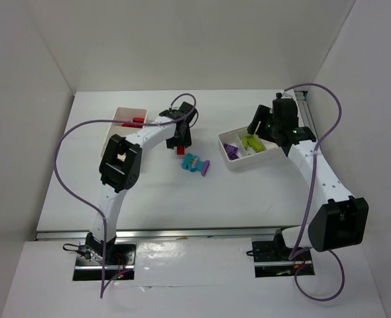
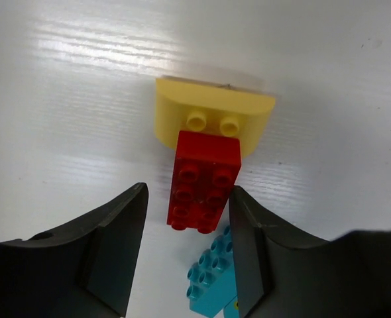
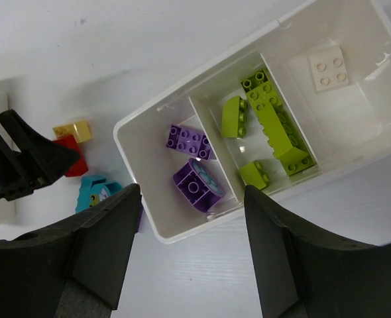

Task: Sort the legos into containers by color

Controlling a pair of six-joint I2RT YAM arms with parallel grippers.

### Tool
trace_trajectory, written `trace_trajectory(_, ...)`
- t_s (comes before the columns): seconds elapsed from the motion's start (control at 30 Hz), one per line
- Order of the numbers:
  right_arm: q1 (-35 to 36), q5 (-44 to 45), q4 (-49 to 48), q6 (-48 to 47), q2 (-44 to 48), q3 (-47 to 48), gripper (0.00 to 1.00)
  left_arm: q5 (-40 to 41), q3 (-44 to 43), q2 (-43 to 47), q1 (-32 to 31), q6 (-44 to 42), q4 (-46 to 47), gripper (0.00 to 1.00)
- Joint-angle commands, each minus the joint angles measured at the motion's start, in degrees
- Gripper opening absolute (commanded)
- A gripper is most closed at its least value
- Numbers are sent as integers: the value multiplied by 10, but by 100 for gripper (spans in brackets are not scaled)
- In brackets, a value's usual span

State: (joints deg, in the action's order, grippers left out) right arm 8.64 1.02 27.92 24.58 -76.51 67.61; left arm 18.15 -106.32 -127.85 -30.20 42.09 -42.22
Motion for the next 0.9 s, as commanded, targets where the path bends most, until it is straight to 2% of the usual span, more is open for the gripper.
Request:
trace_trajectory(0.0, 8, -3, -19, 1, -1, 31, 71, 0, -33, -13, 0, -8, 4, 62)
trace_trajectory(0.07, 8, -3, -14, 1, -7, 31, 71, 0, -33, -13, 0, -8, -1, 58)
trace_trajectory(0.17, 8, -3, -14, 1, -7, 31, 71, 0, -27, -13, 5, -8, -1, 58)
trace_trajectory(0.23, 8, -3, -14, 1, -12, 31, 71, -11, -27, -13, 5, -16, -1, 52)
trace_trajectory(0.3, 8, -8, -14, 1, -12, 37, 71, -20, -34, -13, 11, -33, 5, 44)
trace_trajectory(0.33, 8, -15, -14, 1, -18, 38, 71, -20, -34, -13, 11, -38, 5, 35)
trace_trajectory(0.4, 8, -32, -14, 1, -23, 45, 71, -45, -40, -6, 17, -74, 14, 28)
trace_trajectory(0.43, 8, -42, -14, -5, -30, 54, 71, -56, -40, 8, 17, -95, 14, 17)
trace_trajectory(0.5, 8, -77, -14, -10, -39, 70, 71, -77, -45, 24, 31, -115, 14, 6)
trace_trajectory(0.53, 8, -89, -14, -15, -48, 70, 71, -107, -38, 35, 37, -130, 14, 1)
trace_trajectory(0.63, 8, -140, -19, -28, -54, 85, 71, -176, -4, 94, 64, -160, 30, 0)
trace_trajectory(0.77, 27, -240, -38, -50, -65, 96, 71, -392, 40, 162, 113, -210, 52, 0)
trace_trajectory(0.83, 35, -306, -65, -50, -86, 96, 71, -472, 57, 196, 130, -215, 75, 0)
trace_trajectory(0.87, 42, -350, -76, -33, -100, 96, 72, -557, 72, 203, 146, -215, 98, 0)
